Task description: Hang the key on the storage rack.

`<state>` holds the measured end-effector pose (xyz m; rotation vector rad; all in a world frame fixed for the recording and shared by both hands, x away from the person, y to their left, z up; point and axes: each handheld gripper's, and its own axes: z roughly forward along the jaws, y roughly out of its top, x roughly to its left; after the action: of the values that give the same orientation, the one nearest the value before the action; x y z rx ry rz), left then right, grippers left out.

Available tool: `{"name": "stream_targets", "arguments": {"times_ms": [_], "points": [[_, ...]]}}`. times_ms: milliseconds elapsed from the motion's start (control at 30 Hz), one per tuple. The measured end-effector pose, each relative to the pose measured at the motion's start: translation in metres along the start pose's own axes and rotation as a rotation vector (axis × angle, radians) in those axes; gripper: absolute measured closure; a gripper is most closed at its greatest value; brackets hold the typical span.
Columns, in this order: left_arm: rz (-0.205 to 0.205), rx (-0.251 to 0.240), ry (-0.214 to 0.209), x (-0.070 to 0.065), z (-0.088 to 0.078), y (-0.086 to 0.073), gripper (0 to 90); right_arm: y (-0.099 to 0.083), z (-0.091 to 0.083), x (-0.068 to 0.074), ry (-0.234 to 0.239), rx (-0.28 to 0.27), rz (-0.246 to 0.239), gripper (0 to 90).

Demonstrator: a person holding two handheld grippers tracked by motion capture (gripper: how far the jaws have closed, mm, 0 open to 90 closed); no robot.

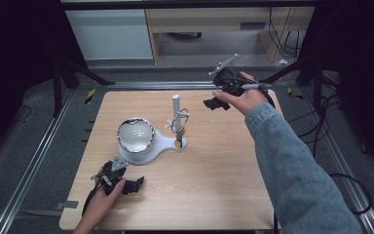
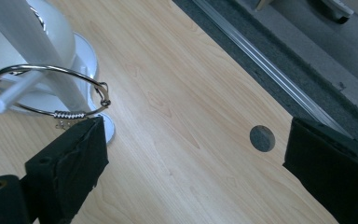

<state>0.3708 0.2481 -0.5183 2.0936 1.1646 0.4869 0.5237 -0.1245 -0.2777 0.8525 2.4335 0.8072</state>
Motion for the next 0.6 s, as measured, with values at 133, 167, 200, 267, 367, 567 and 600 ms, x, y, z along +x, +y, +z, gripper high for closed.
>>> {"name": "stream_targets", "arguments": {"times_ms": [133, 167, 200, 267, 367, 567, 600], "points": [[0.0, 0.0, 0.0, 0.0, 0.0, 0.0, 0.0, -0.015, 0.003, -0.004, -0.04, 0.004, 0.025, 10.8], [-0.001, 0.0, 0.0, 0.0, 0.0, 0.0, 0.0, -0.015, 0.003, -0.004, -0.04, 0.004, 0.025, 10.8], [0.0, 0.0, 0.0, 0.0, 0.0, 0.0, 0.0, -0.019, 0.003, -0.005, -0.043, 0.001, 0.033, 10.8], [-0.001, 0.0, 0.0, 0.0, 0.0, 0.0, 0.0, -0.027, 0.003, -0.008, -0.053, -0.012, 0.052, 11.4], [-0.002, 0.0, 0.001, 0.0, 0.0, 0.0, 0.0, -0.037, 0.002, -0.01, -0.062, -0.021, 0.063, 12.0], [-0.001, 0.0, 0.0, 0.0, 0.0, 0.0, 0.0, -0.057, 0.002, -0.014, -0.074, -0.023, 0.083, 13.0], [-0.002, -0.002, 0.002, 0.0, 0.0, 0.0, 0.0, -0.061, 0.002, -0.014, -0.074, -0.025, 0.088, 13.0]]}}
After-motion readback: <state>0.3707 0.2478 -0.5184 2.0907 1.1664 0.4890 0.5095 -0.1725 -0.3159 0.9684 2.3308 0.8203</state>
